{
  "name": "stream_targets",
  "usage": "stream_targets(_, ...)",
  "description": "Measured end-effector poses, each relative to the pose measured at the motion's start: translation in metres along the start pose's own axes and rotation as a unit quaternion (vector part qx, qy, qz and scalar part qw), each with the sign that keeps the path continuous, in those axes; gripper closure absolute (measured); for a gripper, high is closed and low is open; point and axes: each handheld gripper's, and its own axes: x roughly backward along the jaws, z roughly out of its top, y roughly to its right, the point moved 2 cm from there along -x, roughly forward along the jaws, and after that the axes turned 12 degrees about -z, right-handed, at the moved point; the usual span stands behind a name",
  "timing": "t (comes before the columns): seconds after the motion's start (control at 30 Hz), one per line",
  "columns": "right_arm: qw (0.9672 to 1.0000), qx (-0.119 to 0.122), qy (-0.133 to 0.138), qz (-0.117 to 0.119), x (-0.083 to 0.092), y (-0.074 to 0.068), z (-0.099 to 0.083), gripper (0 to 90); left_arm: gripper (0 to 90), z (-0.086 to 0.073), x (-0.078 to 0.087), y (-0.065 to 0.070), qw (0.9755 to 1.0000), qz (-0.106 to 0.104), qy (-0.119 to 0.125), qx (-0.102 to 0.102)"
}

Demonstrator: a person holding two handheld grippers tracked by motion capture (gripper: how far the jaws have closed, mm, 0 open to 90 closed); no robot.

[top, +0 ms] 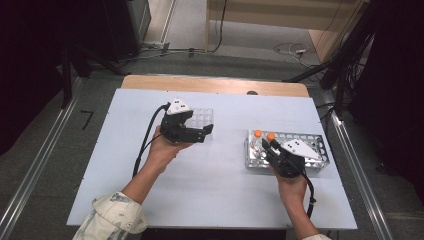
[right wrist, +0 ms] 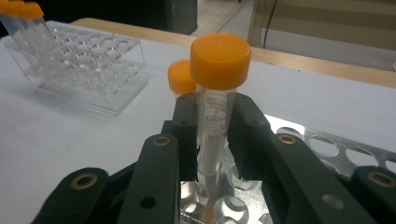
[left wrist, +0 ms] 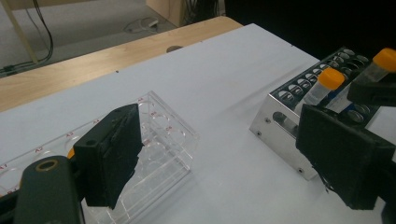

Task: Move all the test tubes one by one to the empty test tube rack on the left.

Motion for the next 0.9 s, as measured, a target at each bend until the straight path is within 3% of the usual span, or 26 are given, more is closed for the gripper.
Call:
stream_targets(0.47,0.9995,-0.015,0.025,0.011,0.016,0.005,0.015,71.2,15.2,0.0,0.001,0.001,1.0,0.001,0.001,0.0)
stream_targets(0.9,0.9988,-0.01,0.033,0.034,0.027,-0.004,0.021,71.3,15.2,0.0,0.001,0.002,1.0,0.0,0.001,-0.002)
